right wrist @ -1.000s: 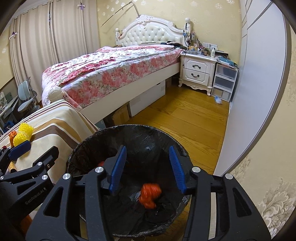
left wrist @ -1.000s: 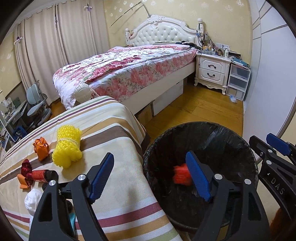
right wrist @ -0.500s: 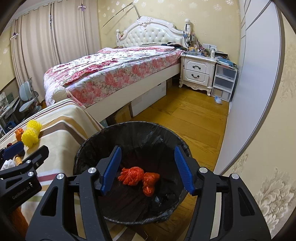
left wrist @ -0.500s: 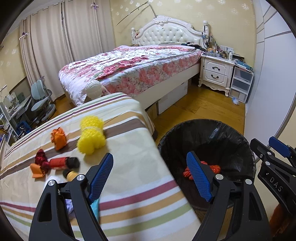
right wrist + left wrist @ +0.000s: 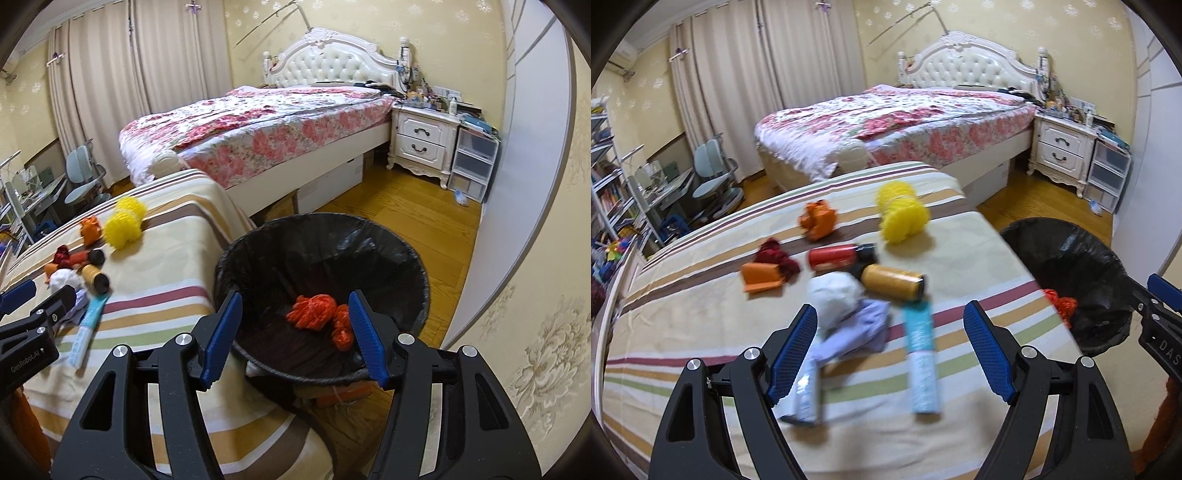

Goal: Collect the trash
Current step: 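Move the left tool to the white tube while the right tool moves to the teal toothpaste tube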

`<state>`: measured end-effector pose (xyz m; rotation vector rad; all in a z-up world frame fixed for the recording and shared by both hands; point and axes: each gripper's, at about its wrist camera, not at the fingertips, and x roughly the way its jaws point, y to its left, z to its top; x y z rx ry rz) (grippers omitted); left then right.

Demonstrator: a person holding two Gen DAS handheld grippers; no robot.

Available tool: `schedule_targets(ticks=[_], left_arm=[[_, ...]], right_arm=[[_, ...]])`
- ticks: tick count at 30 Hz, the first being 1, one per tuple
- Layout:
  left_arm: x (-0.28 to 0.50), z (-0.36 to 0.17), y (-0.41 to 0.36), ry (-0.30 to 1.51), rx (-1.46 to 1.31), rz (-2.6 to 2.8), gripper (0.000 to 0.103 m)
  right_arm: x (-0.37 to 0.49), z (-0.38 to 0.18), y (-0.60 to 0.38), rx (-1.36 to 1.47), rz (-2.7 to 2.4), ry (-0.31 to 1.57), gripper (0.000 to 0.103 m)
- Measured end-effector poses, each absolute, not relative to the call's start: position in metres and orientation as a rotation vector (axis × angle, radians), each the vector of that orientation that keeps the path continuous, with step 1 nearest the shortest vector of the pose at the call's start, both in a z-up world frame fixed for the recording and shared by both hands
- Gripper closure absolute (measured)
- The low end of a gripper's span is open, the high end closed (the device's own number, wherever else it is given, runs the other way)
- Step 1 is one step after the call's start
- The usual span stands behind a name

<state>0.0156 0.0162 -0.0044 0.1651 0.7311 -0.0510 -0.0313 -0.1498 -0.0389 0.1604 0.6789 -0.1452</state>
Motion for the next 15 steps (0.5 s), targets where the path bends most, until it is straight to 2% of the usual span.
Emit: schedule_targets(ticks=[15], left_arm=[[0.005,-0.035,0.094,0.828,0.112,0.071,0.024]], right_arm=[[-0.029,-0.037,-0.083,0.101,-0.008,0.698,0.044]])
